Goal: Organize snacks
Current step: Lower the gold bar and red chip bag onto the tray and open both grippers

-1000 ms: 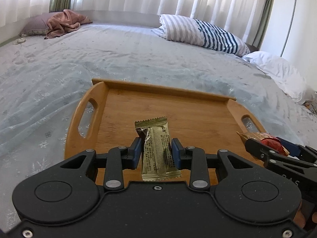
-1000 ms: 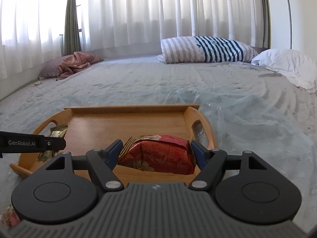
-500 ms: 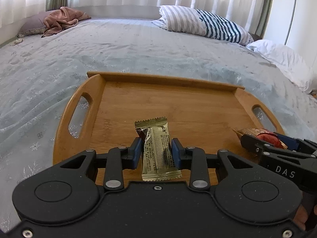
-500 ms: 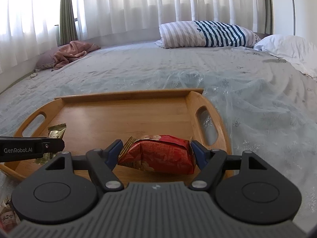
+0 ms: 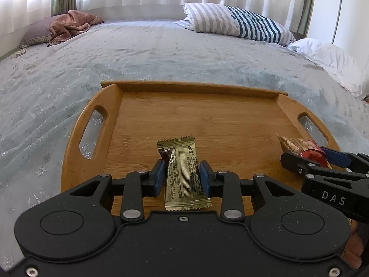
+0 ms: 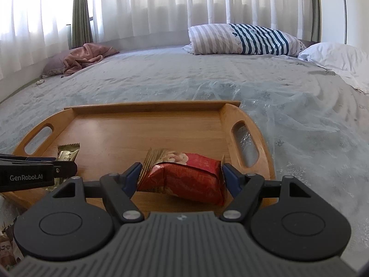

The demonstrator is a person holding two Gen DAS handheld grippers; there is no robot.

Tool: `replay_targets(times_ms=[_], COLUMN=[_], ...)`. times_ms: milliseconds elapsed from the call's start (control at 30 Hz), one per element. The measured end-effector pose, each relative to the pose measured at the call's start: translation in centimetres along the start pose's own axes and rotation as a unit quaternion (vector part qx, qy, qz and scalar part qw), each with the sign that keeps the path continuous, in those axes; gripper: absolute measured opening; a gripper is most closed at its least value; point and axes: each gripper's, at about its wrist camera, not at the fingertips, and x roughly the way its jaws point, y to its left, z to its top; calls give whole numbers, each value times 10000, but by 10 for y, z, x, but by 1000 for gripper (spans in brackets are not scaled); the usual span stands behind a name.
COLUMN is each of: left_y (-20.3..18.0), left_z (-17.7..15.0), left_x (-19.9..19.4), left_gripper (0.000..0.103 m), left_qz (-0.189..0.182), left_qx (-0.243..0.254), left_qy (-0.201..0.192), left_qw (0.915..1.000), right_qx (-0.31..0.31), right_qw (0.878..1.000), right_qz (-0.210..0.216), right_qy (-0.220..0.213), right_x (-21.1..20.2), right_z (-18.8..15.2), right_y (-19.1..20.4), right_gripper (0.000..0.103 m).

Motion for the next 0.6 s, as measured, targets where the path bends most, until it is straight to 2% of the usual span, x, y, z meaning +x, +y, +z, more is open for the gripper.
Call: replay_targets(times_ms=[467,600], left_y=[-2,-1], left_z=[0,0], left_x=[1,1], left_gripper=[32,33], left_qz=[29,34], left_qx=[53,46], left_qy=[-10,-14], left_qw=[10000,10000], right_qx=[-48,-26], right_qw=[10000,10000], right_qz=[-26,-19], right_qy=[-7,-12], right_x=[0,0], right_z=[-1,-1], right_y=[2,2], right_gripper=[77,80])
